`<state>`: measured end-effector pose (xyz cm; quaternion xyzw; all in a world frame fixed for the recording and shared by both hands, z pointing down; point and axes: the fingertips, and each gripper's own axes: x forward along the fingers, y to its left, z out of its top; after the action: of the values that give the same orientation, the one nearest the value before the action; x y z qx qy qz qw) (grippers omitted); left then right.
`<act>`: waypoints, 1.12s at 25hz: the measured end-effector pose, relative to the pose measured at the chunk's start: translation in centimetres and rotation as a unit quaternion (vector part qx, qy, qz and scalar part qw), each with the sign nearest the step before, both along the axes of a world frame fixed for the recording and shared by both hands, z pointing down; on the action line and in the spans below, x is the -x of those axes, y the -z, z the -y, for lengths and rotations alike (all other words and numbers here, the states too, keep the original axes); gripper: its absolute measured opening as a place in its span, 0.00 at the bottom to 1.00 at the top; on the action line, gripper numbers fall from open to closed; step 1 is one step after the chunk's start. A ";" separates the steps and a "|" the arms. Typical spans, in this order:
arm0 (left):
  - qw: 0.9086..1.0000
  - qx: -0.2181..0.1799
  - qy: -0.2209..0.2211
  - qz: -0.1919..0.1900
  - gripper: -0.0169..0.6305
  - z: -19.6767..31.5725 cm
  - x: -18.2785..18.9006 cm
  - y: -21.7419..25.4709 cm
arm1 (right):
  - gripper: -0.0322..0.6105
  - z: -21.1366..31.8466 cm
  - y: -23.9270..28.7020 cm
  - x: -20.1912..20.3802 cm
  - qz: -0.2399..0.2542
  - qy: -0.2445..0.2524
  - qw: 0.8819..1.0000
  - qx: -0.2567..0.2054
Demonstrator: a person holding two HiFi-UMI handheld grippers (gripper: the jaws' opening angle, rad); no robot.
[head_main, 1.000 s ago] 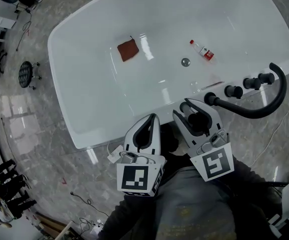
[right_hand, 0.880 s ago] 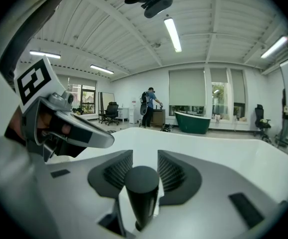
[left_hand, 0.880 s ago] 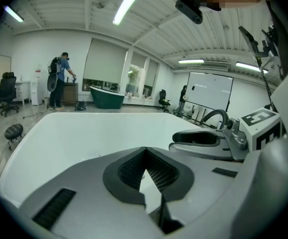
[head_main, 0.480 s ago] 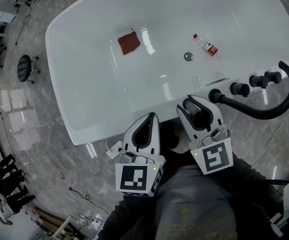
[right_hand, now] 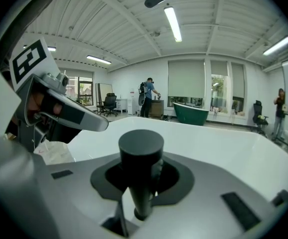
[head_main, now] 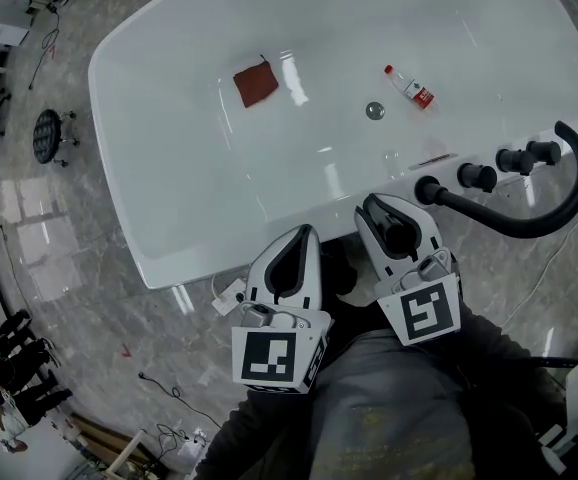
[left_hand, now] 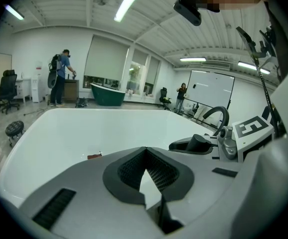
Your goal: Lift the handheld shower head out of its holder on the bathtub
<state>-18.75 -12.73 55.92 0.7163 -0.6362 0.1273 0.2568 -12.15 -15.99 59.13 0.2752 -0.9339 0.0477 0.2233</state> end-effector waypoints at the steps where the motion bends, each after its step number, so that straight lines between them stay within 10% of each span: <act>1: 1.000 -0.001 0.000 0.000 0.03 0.0 0.0 0.1 | 0.19 0.0 0.0 0.0 -0.003 0.001 1.000 -0.001; 28: 0.999 -0.038 0.005 0.009 0.03 0.7 0.5 15.2 | 0.19 0.8 16.1 1.4 0.030 0.014 0.999 -0.031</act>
<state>-19.25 -13.40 40.74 0.7210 -0.6467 0.1083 0.2239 -13.52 -16.77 43.06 0.2668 -0.9450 0.0238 0.1876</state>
